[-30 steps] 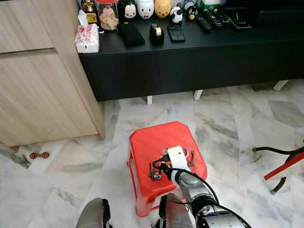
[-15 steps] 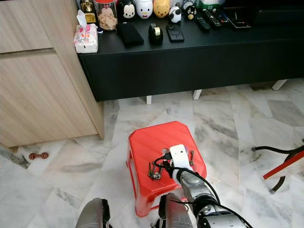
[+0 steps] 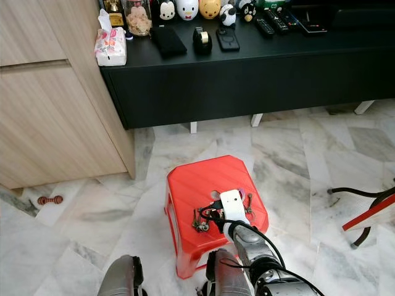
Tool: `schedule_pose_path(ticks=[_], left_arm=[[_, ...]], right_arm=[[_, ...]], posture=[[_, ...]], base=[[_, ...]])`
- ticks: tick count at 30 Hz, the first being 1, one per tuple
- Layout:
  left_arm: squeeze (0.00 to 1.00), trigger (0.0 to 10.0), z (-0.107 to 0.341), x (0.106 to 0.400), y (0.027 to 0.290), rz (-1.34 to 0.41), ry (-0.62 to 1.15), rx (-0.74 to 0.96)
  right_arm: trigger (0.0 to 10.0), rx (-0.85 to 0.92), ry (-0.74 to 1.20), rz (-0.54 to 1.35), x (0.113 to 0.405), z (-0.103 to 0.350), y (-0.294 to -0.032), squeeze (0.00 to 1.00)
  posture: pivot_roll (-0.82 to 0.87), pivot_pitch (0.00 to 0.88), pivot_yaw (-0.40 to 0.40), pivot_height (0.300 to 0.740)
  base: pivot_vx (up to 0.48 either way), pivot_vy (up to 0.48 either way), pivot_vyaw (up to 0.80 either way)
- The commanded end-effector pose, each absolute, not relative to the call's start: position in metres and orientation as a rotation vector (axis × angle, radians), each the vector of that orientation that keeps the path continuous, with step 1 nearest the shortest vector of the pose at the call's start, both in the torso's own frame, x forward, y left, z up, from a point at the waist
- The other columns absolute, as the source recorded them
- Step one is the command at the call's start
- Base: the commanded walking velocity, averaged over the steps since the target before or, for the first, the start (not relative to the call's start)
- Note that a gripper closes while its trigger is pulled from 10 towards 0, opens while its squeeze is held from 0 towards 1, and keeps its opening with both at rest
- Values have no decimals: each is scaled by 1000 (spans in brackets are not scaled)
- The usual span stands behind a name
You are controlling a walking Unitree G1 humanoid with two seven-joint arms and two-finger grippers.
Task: Hang keys on a hook
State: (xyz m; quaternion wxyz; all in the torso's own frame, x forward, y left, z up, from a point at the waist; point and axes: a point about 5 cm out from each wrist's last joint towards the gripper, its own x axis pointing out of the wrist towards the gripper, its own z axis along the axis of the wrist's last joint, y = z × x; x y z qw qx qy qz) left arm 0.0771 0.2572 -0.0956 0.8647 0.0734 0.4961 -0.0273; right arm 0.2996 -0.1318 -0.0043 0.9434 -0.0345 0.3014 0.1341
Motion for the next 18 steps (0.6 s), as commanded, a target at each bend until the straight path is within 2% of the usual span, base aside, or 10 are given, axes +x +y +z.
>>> schedule_pose_path(ticks=[1,18], left_arm=[[0,10000,-98,61,258,-61,1082,154],[0,10000,-98,49,261,-66,1085,158]], right_arm=[[10000,-49,626,261,295,-8,-133,0],[10000,-36,618,234,294,-10,-135,0]], posture=[[69,261,-67,625],[77,295,-63,625]], base=[[0,0,0],[0,0,0]])
